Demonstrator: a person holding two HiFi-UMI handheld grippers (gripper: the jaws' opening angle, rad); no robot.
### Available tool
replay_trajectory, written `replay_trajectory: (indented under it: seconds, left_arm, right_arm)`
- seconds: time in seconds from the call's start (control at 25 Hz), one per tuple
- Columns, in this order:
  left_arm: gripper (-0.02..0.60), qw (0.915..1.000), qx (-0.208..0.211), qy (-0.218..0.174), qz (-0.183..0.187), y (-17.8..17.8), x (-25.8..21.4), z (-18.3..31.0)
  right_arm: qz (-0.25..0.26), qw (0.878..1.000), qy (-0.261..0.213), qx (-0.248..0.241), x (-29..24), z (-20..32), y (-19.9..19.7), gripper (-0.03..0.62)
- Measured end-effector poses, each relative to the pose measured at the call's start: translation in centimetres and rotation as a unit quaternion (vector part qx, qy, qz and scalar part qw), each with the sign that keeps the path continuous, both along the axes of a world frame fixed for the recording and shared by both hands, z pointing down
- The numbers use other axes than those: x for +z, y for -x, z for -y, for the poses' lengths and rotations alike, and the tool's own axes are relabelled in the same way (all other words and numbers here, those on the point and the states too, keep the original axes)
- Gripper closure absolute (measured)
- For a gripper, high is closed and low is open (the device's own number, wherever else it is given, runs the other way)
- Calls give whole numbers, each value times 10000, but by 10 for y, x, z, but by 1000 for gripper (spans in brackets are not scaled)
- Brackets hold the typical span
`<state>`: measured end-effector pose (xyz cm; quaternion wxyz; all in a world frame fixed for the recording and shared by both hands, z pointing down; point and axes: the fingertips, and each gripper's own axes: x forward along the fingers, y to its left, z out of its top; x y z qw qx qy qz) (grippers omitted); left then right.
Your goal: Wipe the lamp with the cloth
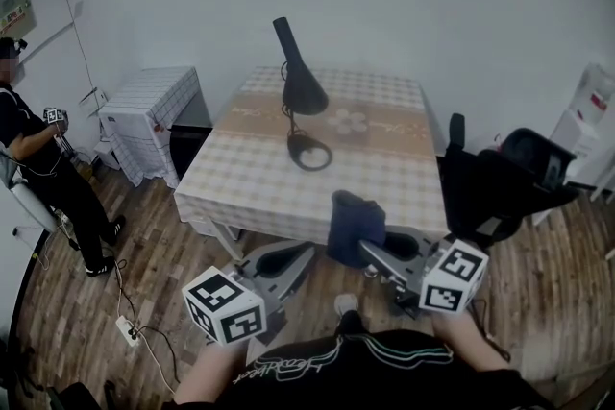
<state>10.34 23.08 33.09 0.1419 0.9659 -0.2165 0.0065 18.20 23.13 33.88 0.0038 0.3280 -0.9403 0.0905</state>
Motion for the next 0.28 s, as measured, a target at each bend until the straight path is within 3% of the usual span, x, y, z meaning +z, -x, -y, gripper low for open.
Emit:
replay_trajectory:
  seconds: [0.28]
  left_arm:
    - [583, 10000, -10, -35, 12, -2, -4, 1]
  right_arm:
    - [17, 10000, -51, -20, -4, 1, -4, 537]
